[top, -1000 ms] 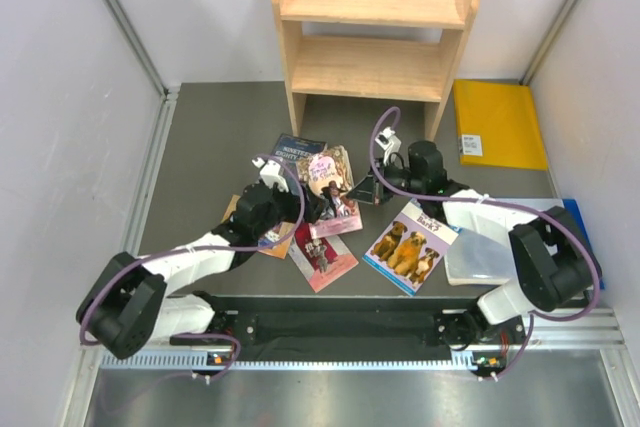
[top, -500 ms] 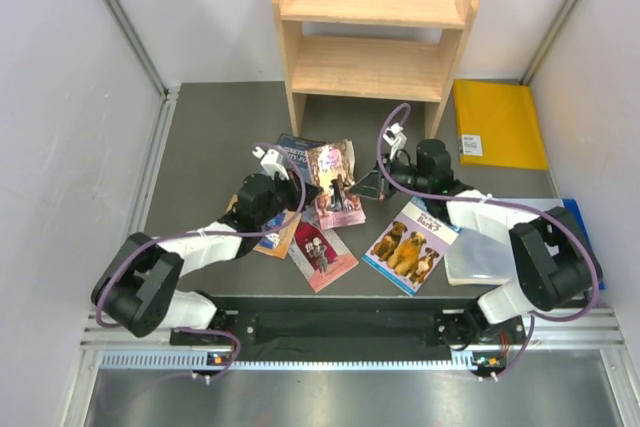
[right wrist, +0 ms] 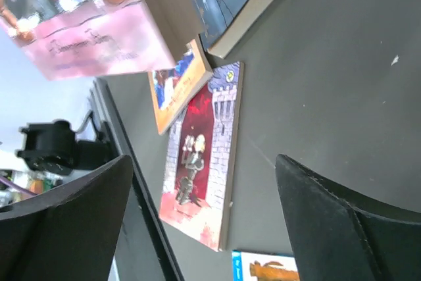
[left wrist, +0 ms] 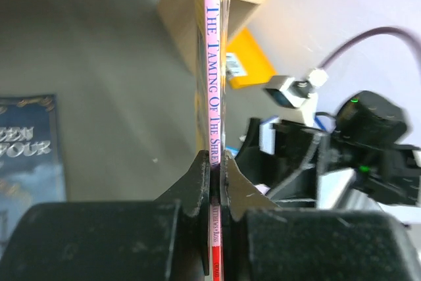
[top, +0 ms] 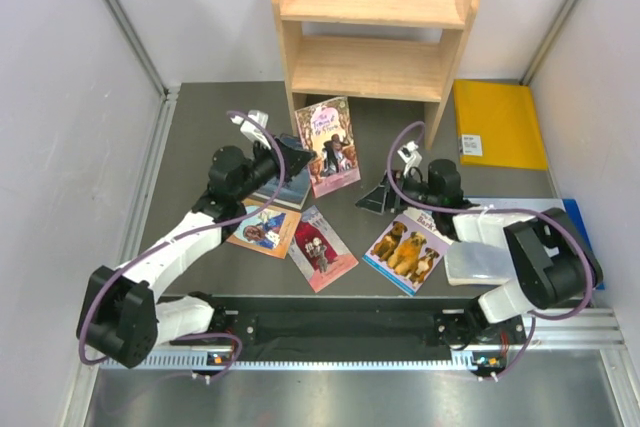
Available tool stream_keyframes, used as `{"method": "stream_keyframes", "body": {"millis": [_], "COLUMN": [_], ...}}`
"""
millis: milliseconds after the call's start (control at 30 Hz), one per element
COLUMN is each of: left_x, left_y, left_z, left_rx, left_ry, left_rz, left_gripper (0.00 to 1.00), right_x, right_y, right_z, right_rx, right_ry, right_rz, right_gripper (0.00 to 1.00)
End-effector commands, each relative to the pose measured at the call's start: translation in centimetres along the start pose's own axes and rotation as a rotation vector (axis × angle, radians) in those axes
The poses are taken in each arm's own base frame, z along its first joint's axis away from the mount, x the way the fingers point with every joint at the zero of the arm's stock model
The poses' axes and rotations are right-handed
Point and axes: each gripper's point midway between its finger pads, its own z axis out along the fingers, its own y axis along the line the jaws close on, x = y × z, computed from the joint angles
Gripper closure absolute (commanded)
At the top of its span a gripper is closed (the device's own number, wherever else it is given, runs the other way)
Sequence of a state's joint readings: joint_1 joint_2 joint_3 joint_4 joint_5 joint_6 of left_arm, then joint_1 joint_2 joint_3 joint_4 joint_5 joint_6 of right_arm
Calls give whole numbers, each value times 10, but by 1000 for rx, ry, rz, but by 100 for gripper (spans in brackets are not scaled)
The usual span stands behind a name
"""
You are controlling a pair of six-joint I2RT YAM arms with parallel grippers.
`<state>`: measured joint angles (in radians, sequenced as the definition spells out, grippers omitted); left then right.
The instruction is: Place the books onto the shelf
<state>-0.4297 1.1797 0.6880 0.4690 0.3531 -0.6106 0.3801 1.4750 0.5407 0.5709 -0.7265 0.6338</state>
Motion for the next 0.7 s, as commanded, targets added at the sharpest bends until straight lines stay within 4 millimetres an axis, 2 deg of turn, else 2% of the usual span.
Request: {"method": "stream_keyframes", "body": {"millis": [0, 67, 200, 267, 500, 667], "left_x": [-22, -19, -16, -14, -10, 1], "left_y": [-51, -54, -56, -55, -60, -61], "left_z": [-7, -9, -15, -17, -17, -13], "left_rx": [189, 203, 211, 208, 243, 286], "left_ry": [26, 46, 61, 68, 76, 112], "left_rz": [40, 38, 47, 47, 26, -6], "left_gripper": [100, 100, 100, 100, 100, 100], "right_x": [-33, -38, -46, -48, -48, -50], "right_y": [30, 36, 65, 71, 72, 79], "right_z": [-7, -12, -25, -29, -31, -35], "right_rx": [-166, -213, -388, -430, -440, -454], "right_ry": [-142, -173, -237, -252, -259, -269], "right_rz": [-68, -63, -52, -39, -43, -62], "right_gripper": [8, 6, 4, 4, 2, 2]}}
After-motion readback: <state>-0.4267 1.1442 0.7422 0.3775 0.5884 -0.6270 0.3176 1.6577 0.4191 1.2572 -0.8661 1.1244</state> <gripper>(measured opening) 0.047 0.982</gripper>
